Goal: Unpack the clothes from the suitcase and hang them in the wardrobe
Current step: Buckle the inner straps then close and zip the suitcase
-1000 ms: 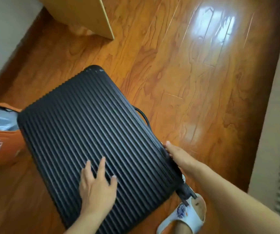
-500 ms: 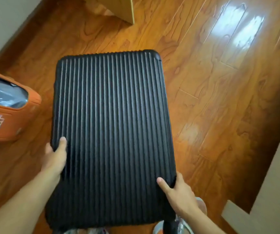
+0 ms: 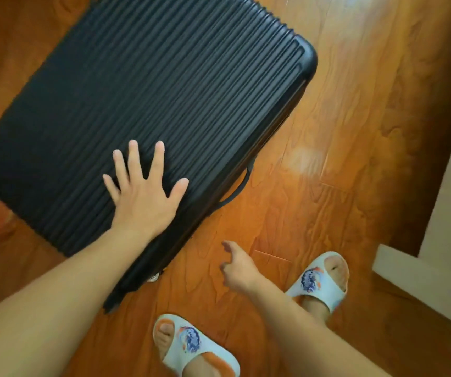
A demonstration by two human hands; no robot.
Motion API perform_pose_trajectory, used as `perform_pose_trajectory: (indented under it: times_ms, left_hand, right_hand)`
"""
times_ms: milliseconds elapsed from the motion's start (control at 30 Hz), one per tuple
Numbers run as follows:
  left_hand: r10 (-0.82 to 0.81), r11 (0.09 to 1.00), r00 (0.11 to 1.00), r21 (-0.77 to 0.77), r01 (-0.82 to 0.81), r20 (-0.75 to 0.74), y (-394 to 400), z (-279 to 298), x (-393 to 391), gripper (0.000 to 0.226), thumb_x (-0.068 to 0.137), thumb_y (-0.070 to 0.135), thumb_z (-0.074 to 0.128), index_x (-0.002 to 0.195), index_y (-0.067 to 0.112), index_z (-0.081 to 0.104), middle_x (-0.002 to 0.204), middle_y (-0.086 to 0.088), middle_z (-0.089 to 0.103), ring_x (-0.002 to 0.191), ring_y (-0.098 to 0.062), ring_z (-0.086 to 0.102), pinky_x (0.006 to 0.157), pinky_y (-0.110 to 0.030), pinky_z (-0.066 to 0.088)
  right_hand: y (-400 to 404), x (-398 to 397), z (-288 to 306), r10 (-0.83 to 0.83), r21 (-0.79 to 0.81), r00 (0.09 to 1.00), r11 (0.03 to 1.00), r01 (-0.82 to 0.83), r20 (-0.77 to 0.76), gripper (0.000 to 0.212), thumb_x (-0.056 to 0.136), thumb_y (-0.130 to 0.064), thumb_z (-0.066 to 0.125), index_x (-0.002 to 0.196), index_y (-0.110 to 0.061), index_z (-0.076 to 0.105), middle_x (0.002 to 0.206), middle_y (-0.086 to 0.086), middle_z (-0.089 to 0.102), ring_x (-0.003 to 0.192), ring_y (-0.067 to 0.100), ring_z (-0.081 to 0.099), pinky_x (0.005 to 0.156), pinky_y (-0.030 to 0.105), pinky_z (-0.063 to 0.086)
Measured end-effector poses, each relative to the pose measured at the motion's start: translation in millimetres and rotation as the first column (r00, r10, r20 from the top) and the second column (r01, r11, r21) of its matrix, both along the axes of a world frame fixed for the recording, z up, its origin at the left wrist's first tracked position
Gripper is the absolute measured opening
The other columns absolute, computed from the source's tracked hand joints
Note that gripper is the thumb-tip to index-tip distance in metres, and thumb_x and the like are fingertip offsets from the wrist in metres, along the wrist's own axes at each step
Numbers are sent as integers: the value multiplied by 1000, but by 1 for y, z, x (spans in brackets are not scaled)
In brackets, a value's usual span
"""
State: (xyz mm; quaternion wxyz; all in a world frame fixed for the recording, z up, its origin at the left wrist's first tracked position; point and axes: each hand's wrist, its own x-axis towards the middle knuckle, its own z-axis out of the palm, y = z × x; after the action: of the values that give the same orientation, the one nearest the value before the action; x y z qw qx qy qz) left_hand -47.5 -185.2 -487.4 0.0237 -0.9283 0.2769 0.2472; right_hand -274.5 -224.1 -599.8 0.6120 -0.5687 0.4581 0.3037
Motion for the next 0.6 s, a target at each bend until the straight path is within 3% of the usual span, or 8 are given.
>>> perform_pose_trajectory:
  times_ms: [67, 133, 233, 267, 400, 467, 533, 600]
  left_hand:
    - [-63, 998, 998, 16, 64, -8, 9, -5, 1, 95, 87, 84, 29, 157, 41, -18, 165, -8, -27, 150, -34, -29, 120, -65, -7]
    - [-85, 996, 996, 24, 85, -22, 10, -9, 2, 106, 79, 90, 32, 156, 41, -22, 164, -9, -31, 149, -35, -32, 119, -66, -9]
    - [-111, 993, 994, 31, 111, -13, 10, -12, 1, 118, 70, 96, 36, 154, 41, -26, 162, -10, -34, 148, -38, -33, 117, -69, -9]
    - [-133, 990, 991, 39, 133, -7, 11, -13, 0, 120, 68, 96, 38, 153, 42, -27, 162, -11, -35, 147, -40, -34, 116, -70, -10]
    - [-198, 978, 980, 68, 197, 9, 13, -18, -4, 126, 65, 97, 42, 151, 41, -32, 160, -10, -38, 146, -43, -35, 115, -74, -8]
    - [-201, 976, 979, 85, 200, 9, 11, -19, -5, 128, 64, 97, 41, 151, 39, -33, 160, -11, -38, 145, -44, -34, 115, -74, -8]
    - [-203, 974, 979, 100, 202, 2, 9, -19, -4, 128, 64, 98, 39, 150, 38, -34, 160, -12, -39, 145, -44, -35, 115, -74, -7]
    - [-203, 972, 979, 117, 204, -22, 8, -18, -3, 128, 63, 99, 36, 149, 39, -37, 158, -11, -41, 144, -44, -36, 115, -73, -9]
  right_hand:
    - [20, 21, -18, -4, 72, 1000, 997, 2, 17, 72, 93, -11, 62, 154, -27, 28, 156, 2, 35, 130, 31, 53, 100, 42, 52]
    - [44, 46, -27, -129, 126, 988, 985, 117, 87, 75, 93, -13, 65, 154, -31, 26, 154, 0, 36, 135, 28, 47, 107, 45, 47]
    - [68, 69, -33, -231, -11, 952, 971, 238, 200, 55, 93, -13, 65, 142, -26, 43, 136, -7, 47, 129, 19, 50, 106, 31, 44]
    - [72, 71, -35, -249, -82, 944, 959, 272, 216, 57, 92, -15, 68, 141, -28, 43, 136, -8, 47, 127, 17, 50, 105, 31, 45]
    - [70, 56, -43, -281, -149, 918, 932, 330, 280, 91, 82, -21, 79, 151, -38, 23, 149, -14, 36, 124, 18, 55, 104, 40, 50]
    - [58, 56, -43, -160, -223, 936, 945, 237, 315, 71, 87, -21, 74, 146, -30, 36, 140, -14, 40, 121, 12, 53, 100, 30, 50]
    - [44, 57, -40, 1, -344, 941, 931, 122, 338, 38, 92, -23, 69, 127, -24, 53, 119, -13, 46, 107, 8, 54, 90, 23, 50]
    - [37, 54, -39, 108, -372, 931, 928, 32, 350, 18, 96, -25, 63, 114, -24, 61, 106, -11, 54, 95, 6, 56, 85, 26, 53]
